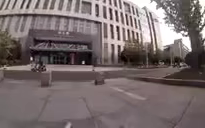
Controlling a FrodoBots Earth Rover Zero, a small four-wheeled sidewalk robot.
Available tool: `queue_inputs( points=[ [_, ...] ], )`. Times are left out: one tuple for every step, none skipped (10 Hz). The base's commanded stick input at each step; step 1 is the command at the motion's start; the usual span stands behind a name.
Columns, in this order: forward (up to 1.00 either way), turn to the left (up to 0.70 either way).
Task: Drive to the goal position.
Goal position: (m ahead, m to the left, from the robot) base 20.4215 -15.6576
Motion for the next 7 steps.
queue_inputs(
  points=[
    [1.00,-0.37],
    [1.00,-0.37],
    [1.00,-0.37],
    [1.00,-0.33],
    [1.00,0.00],
    [1.00,0.00],
    [1.00,0.00]
  ],
)
